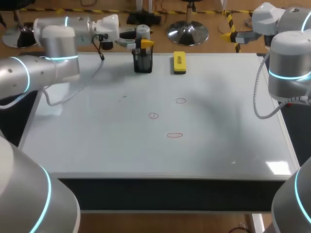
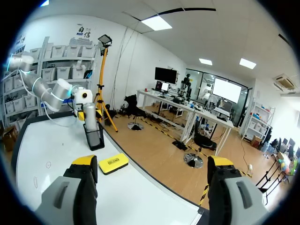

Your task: Pick up the inspection probe, press it on each red-marked spot on the whiteboard one by one, put down the probe, pick up the eraser, and wipe off all the red marks.

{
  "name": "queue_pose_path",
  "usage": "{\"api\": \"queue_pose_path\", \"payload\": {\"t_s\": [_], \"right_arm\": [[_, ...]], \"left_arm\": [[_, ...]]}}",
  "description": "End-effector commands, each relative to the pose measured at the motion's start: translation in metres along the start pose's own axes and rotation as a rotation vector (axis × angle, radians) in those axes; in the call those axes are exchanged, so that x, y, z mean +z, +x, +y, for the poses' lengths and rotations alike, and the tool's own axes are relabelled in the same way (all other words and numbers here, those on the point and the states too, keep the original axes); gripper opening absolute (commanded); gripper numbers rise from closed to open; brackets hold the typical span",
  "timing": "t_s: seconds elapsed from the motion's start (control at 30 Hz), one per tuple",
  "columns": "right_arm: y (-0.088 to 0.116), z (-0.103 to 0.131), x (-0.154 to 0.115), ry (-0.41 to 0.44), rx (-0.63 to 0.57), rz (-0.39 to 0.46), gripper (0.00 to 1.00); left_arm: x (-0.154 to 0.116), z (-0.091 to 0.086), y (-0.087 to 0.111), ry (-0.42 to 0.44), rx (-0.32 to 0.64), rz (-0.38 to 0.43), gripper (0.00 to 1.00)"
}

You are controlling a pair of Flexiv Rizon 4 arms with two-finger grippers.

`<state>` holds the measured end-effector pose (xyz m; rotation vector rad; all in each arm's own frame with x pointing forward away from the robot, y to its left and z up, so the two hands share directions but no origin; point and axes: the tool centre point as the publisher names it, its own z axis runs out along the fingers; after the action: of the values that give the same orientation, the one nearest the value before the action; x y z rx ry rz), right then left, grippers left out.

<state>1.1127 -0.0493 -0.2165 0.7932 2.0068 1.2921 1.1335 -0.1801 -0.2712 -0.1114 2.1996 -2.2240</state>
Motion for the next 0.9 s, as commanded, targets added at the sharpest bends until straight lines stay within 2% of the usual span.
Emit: {"api": "queue_pose_path", "payload": {"t_s": [0.03, 0.07, 0.1, 0.43, 0.9], "right_arm": [[0.000, 0.000, 0.000, 0.001, 0.000, 0.001, 1.00], [0.000, 0.000, 0.000, 0.001, 0.000, 0.001, 1.00], [0.000, 0.000, 0.000, 0.001, 0.000, 0.001, 1.00], [0.000, 0.000, 0.000, 0.001, 0.000, 0.001, 1.00], [0.000, 0.000, 0.000, 0.001, 0.000, 0.001, 1.00]], "left_arm": [[0.000, 0.002, -0.002, 0.003, 0.000, 0.008, 0.09], [0.000, 0.002, -0.002, 0.003, 0.000, 0.009, 0.00], [-0.001, 0.003, -0.002, 0.003, 0.000, 0.009, 0.00], [-0.002, -0.002, -0.001, 0.009, 0.012, 0.011, 0.00], [-0.003, -0.030, -0.006, 0.000, 0.048, 0.009, 0.00]]}}
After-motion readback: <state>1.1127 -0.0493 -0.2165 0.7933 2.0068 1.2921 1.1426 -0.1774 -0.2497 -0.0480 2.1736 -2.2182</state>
